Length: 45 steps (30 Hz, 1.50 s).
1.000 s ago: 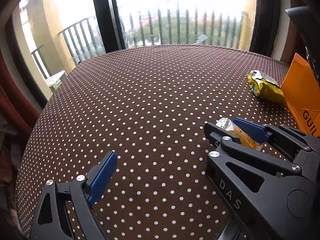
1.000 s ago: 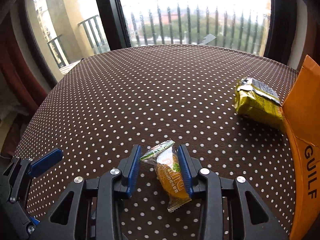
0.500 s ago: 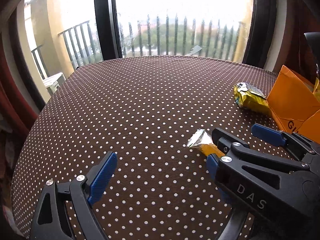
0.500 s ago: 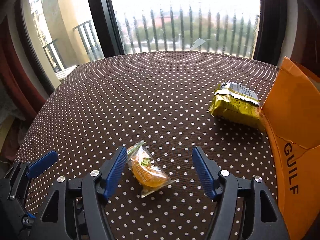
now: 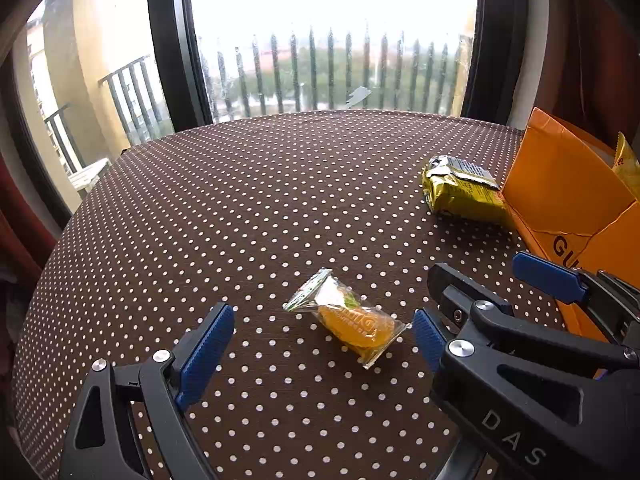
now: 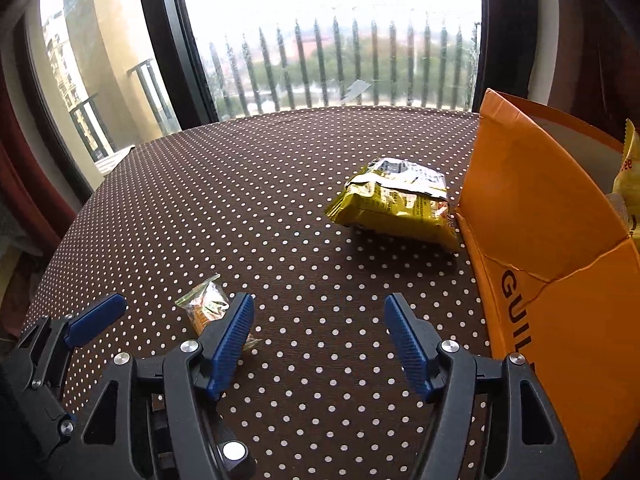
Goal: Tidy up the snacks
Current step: 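Grasp the orange jelly candy packet with the left tool, then grasp the yellow-silver biscuit packet with the right tool while the left tool holds the candy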
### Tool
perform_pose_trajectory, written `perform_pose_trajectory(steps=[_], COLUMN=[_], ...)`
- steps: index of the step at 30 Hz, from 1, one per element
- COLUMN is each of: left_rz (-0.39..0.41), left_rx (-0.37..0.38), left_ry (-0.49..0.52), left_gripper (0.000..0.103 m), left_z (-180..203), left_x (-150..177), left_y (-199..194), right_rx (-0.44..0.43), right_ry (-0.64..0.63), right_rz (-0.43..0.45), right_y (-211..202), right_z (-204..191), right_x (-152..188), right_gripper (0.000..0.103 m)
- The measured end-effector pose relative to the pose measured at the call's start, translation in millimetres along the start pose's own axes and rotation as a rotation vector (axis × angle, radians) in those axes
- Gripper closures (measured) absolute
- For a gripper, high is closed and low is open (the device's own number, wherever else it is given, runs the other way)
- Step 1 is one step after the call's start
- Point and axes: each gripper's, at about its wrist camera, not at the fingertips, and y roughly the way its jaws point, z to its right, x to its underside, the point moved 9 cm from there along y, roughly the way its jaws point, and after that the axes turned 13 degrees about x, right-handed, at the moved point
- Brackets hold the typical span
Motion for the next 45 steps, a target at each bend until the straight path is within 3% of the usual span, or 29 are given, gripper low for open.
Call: perform_pose_trajectory(steps=[7, 12, 15, 25, 31, 45], left_rz=[-0.024, -0.055, -0.048, -0.061, -0.027, 0.014], left_rx=[0.000, -0.021, -0.010, 0.020, 0.010, 0.034], left_ry=[0.032, 0.005, 0.007, 0.070, 0.103, 0.149], left_gripper=[0.016, 0.057, 0.069, 0.071, 0.071, 0.071], left_z=[12, 5, 3, 9, 10, 5], left_x=[-3, -3, -4, -9, -28, -86], left_y=[18, 29, 31, 35, 31, 42], right_rx=[0.025, 0.010, 0.016, 0.030, 0.042, 0.148], right_ry=[0.021, 0.028, 0.029, 0.011, 0.043, 0.157], right_rz=[-0.018, -0.043, -0.035, -0.018, 0.010, 0.050], right_y=[15, 27, 30, 28, 23, 30], right_z=[11, 16, 18, 13, 14, 18], right_x=[-2, -3, -7, -11, -24, -74], right_gripper=[0.032, 0.031, 0.029, 0.028, 0.027, 0.011])
